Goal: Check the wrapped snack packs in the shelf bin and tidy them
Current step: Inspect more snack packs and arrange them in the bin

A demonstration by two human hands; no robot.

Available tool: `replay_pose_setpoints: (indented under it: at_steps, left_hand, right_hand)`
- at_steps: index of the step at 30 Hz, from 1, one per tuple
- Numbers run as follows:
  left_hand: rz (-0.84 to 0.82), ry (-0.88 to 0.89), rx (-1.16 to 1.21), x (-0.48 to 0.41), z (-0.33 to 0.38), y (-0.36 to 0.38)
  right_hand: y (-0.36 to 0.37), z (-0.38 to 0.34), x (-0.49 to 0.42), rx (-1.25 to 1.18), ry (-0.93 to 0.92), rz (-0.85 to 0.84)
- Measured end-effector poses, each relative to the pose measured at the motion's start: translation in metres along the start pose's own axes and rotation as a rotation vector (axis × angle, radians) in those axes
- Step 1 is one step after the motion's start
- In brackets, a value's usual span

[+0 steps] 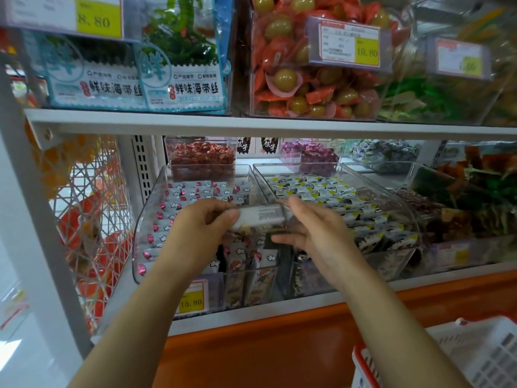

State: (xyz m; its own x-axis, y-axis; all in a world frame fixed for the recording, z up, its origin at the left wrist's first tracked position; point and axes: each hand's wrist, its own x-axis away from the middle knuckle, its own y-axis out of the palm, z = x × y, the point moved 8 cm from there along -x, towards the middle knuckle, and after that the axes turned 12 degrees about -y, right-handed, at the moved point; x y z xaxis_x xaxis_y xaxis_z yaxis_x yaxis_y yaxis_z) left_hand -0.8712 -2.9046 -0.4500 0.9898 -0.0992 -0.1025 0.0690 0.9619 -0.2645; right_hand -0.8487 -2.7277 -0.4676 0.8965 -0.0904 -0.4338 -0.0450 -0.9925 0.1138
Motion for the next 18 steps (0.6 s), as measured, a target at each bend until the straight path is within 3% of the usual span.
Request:
replay_pose_setpoints:
  at_steps: [4,7,10,12,15,18]
  left_hand:
    - [0.053,-0.015,0.063,-0.008,-0.002,0.003]
    - [0.028,0.009,0.060,-0.015,0.000,0.010]
    - [0.158,0.123,-0.237,-0.024,0.008,0.002]
    - [0.123,0.150,-0.551,-0.035,0.001,0.009]
    - [-0.025,0.090,-0.965,-0.046,-0.027,0.026]
    - [-0.084,0.073,-1.047,-0.050,-0.042,0.034]
  right_hand:
    - [0.017,-0.012,-0.002,0.368,-0.186,-0.057]
    - [0.010,-0.024,-0.008,0.435,-0.283,0.070]
    - [-0.008,-0.025,-0.024,0.495,-0.250,0.233]
    - [-0.012,-0.027,-0.037,0.561,-0.279,0.286]
    - [0.002,-0.027,-0.064,0.712,-0.359,0.206]
    - [0.019,-0.018,-0.091,0.955,-0.353,0.032]
